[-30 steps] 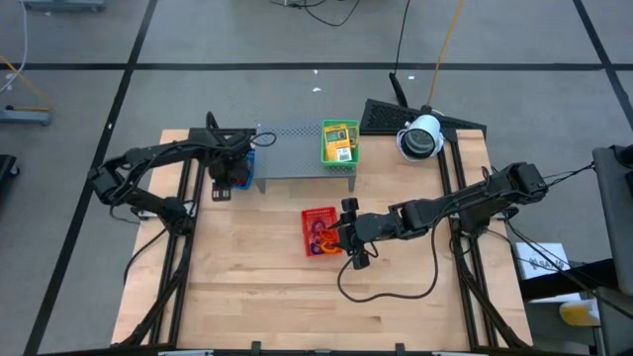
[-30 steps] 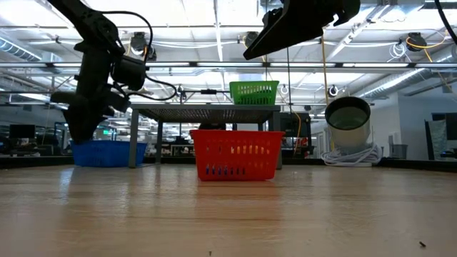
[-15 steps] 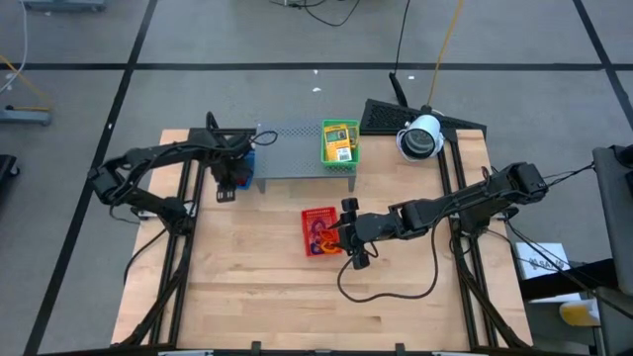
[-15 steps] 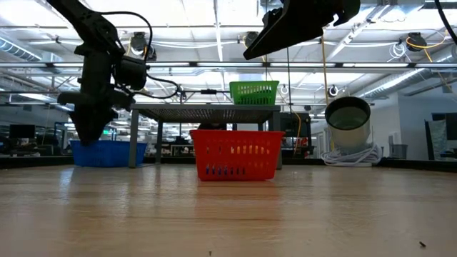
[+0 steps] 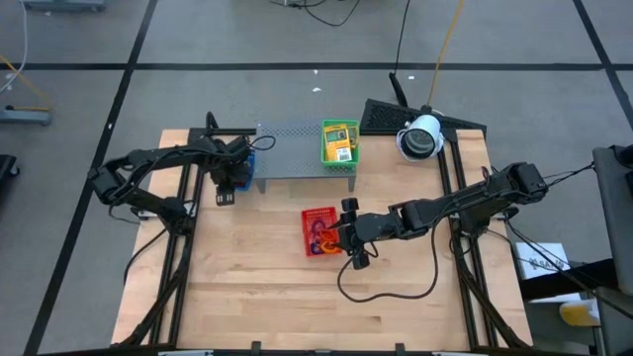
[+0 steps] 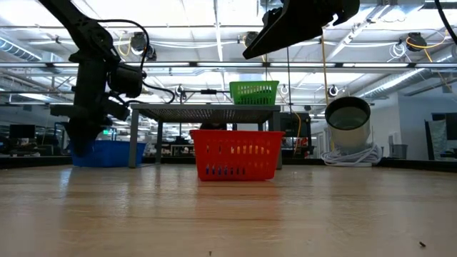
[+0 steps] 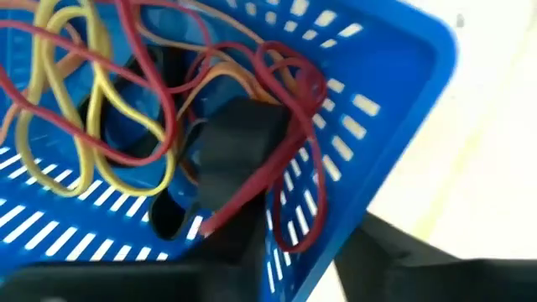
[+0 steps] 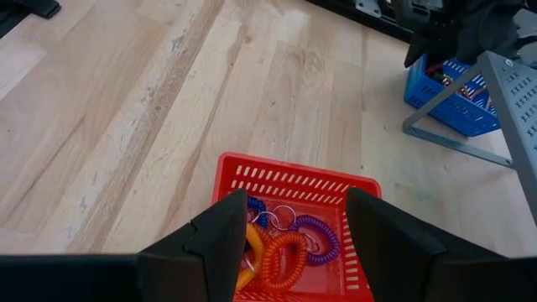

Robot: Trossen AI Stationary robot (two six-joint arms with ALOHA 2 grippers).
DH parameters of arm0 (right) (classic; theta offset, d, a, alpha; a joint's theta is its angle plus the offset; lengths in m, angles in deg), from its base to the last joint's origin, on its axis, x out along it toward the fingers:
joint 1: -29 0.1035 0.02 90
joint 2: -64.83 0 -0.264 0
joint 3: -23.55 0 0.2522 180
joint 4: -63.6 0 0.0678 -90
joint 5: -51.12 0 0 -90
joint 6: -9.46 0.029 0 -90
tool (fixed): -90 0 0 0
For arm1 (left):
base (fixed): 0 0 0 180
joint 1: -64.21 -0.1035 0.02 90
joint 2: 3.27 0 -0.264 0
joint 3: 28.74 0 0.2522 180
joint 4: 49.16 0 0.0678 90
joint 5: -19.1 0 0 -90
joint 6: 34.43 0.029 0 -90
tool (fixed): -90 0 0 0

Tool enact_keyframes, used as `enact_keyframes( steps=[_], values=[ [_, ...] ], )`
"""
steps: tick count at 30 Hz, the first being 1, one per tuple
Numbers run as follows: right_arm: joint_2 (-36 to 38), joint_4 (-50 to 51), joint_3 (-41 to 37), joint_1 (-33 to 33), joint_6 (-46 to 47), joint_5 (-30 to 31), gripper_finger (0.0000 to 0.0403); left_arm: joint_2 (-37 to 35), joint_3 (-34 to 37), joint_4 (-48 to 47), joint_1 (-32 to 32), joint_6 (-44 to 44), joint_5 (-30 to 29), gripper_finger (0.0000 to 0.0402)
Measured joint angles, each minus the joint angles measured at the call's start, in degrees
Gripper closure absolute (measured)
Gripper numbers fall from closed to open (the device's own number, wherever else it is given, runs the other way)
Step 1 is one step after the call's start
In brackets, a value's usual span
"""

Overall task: Pick & Place Office Desk Supplies
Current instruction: Put the blue basket on the shelf

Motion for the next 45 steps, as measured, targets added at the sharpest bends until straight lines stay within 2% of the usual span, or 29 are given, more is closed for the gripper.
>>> enact_keyframes(
  steps=[4,7,12,19,30,33,39,45],
  values=[
    [0.0,0.0,0.0,0.0,0.0,0.0,0.0206,0.0,-0.1,-0.1,0.0,-1.1,-0.5,0.0376],
    [0.0,0.0,0.0,0.0,0.0,0.1,0.0206,-0.1,-0.2,-0.2,0.0,-2.8,-1.1,0.0391],
    [0.0,0.0,0.0,0.0,0.0,0.1,0.0206,-0.1,-1.8,-2.7,0.0,-4.9,-2.4,0.0396],
    [0.0,-0.1,0.0,0.0,0.0,0.1,0.0206,-2.1,-8.6,-12.9,1.1,-6.0,-7.2,0.0398],
    [0.0,-0.1,0.0,0.0,-0.2,0.4,0.0206,-7.4,-24.8,-28.2,4.1,-10.3,-10.9,0.0398],
    [0.0,-0.1,0.0,0.0,-0.2,2.5,0.0206,-7.7,-30.4,-31.5,6.2,-12.4,-11.0,0.0398],
    [0.0,-0.1,0.0,0.0,-0.2,4.9,0.0206,-7.5,-37.8,-31.6,12.2,-14.7,-8.9,0.0398],
    [0.0,-0.1,0.0,-0.1,-0.1,5.3,0.0206,-5.7,-38.5,-28.9,17.6,-15.8,-6.4,0.0398]
  ],
)
